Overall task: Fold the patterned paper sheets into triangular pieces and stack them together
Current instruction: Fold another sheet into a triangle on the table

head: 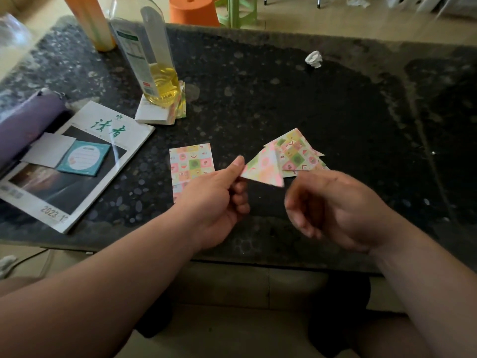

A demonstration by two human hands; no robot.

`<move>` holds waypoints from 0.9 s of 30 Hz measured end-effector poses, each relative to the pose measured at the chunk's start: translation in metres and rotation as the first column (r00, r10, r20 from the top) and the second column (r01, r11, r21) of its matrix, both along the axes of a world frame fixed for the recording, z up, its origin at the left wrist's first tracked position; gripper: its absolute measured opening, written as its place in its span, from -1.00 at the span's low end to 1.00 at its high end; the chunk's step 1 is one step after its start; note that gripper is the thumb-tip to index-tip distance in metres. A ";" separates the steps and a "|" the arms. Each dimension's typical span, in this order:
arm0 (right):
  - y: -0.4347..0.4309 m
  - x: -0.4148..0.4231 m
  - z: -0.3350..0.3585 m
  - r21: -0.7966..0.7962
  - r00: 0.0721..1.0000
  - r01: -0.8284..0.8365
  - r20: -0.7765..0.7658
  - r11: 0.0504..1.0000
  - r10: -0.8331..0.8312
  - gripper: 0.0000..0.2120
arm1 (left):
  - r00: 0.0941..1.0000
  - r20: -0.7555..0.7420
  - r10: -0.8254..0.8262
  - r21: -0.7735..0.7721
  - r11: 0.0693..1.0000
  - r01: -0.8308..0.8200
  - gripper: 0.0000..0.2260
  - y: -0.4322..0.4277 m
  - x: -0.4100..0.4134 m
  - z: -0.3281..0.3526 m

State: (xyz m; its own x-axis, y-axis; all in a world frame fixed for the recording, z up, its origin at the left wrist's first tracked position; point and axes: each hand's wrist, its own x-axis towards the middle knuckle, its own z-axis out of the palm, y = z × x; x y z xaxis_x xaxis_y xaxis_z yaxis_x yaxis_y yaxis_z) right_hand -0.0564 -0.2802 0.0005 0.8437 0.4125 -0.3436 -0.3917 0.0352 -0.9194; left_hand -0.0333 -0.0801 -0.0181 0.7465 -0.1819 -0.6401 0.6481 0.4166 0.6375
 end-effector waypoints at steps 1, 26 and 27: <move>-0.001 0.003 0.002 0.047 0.999 0.046 -0.004 0.998 -0.046 -0.64 | 0.999 -0.032 -0.022 -0.103 0.995 0.018 -0.78 -0.002 0.000 0.000; 0.009 0.026 0.003 -0.329 0.962 0.209 0.239 0.921 -0.132 -0.74 | 0.848 -0.070 -0.525 -0.676 0.650 0.346 -0.78 -0.012 0.001 -0.011; 0.008 0.027 0.001 -0.335 0.963 0.201 0.240 0.921 -0.123 -0.78 | 0.842 -0.084 -0.534 -0.676 0.651 0.345 -0.74 -0.011 0.002 -0.013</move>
State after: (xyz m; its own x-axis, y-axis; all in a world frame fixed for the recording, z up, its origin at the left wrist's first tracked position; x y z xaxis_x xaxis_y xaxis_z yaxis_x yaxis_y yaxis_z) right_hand -0.0299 -0.2718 0.0018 0.9570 0.1488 -0.2492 -0.2052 -0.2602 -0.9435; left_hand -0.0312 -0.0914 -0.0310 0.2996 -0.8624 -0.4081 0.9541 0.2697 0.1305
